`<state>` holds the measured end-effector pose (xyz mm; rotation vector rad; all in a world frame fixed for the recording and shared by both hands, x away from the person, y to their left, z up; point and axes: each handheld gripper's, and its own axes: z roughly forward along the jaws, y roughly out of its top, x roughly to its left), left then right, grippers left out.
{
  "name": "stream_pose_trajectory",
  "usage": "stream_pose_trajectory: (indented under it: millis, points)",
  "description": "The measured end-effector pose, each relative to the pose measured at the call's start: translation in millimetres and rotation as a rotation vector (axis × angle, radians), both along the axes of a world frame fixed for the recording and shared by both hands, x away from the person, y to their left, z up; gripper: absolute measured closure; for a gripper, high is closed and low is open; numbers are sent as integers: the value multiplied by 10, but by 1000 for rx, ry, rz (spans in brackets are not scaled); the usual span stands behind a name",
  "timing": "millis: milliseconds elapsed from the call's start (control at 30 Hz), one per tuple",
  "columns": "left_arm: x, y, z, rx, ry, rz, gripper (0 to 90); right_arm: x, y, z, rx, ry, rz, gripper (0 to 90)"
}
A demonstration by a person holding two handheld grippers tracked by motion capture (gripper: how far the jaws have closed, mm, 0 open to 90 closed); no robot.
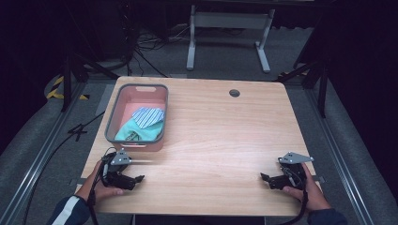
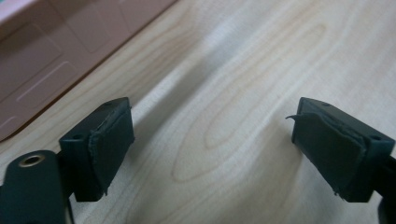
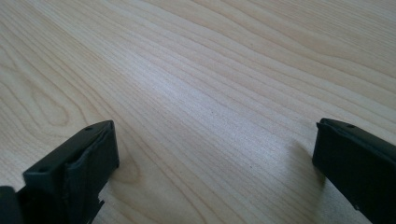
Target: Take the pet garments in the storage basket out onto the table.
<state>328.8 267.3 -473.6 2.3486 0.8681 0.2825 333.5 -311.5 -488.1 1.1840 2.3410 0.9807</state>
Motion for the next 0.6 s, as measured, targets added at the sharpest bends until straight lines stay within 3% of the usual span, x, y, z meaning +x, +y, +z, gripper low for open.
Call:
stream_pose_trajectory:
  millis: [67, 333, 600]
  points:
    - [-8, 5, 17, 20, -2, 3, 157, 0, 0, 0, 0, 0, 0, 6]
    - [-80, -3, 136, 35, -32, -11, 208, -4, -1, 1, 0, 1, -2, 6]
    - [-116, 3, 327, -19, -72, -15, 211, -3, -2, 0, 0, 0, -1, 6]
